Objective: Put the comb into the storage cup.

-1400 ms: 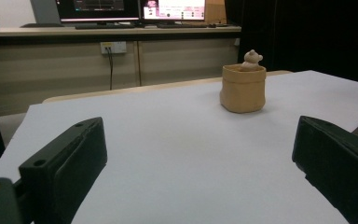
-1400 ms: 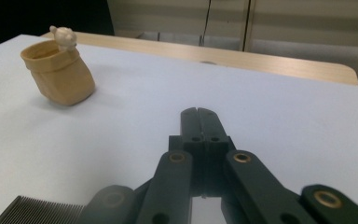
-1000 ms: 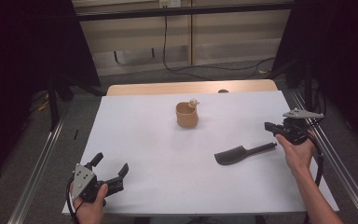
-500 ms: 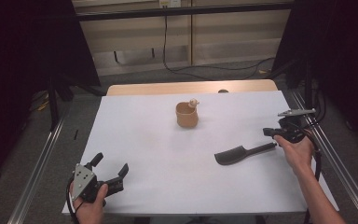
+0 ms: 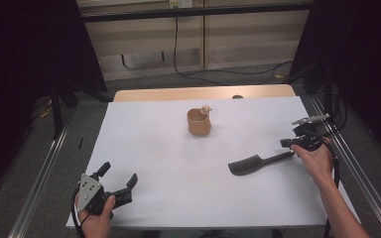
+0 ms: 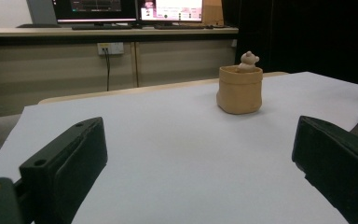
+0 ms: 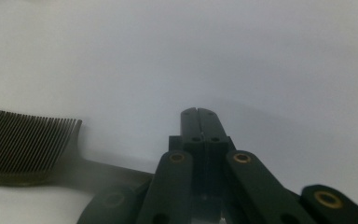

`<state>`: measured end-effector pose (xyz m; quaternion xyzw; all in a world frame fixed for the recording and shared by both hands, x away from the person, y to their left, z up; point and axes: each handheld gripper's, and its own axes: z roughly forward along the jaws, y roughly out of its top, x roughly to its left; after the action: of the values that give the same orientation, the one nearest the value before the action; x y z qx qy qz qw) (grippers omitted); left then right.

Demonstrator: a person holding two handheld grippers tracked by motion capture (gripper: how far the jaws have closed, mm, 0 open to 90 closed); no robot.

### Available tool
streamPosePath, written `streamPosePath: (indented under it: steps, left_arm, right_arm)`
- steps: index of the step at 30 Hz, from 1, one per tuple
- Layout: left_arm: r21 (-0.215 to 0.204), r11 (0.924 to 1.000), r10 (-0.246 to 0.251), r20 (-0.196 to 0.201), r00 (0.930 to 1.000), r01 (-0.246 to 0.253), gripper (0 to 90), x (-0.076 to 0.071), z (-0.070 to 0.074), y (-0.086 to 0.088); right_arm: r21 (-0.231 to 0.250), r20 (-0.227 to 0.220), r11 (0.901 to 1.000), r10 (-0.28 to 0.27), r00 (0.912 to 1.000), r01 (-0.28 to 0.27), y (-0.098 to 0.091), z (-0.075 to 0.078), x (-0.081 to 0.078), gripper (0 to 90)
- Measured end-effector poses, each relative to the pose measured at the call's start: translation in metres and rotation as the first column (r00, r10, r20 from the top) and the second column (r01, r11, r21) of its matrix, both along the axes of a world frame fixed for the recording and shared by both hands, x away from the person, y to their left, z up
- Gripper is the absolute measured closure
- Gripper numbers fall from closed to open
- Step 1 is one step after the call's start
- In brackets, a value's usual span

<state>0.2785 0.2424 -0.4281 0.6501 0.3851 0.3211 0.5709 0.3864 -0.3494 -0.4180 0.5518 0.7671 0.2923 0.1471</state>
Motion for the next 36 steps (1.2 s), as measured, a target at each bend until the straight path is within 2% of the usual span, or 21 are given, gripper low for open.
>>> streamPosePath:
  steps: [12,30,36]
  left_arm:
    - [0.009,1.0,0.002,0.001,1.0,-0.002,3.4,0.0,0.0,0.001]
    - [0.011,0.9999,-0.002,0.001,1.0,0.002,3.3,0.0,0.001,0.002]
    - [0.01,0.9999,-0.009,-0.001,1.0,0.009,3.3,0.0,0.0,0.001]
  right_arm:
    - [-0.025,-0.047,0.9997,0.004,0.9989,-0.006,-0.002,-0.01,0.001,90.0]
    - [-0.051,-0.079,0.9986,0.012,0.9968,-0.016,-0.003,-0.019,-0.002,90.0]
    - [-0.045,-0.086,0.9989,0.01,0.9962,-0.014,-0.005,-0.019,-0.004,90.0]
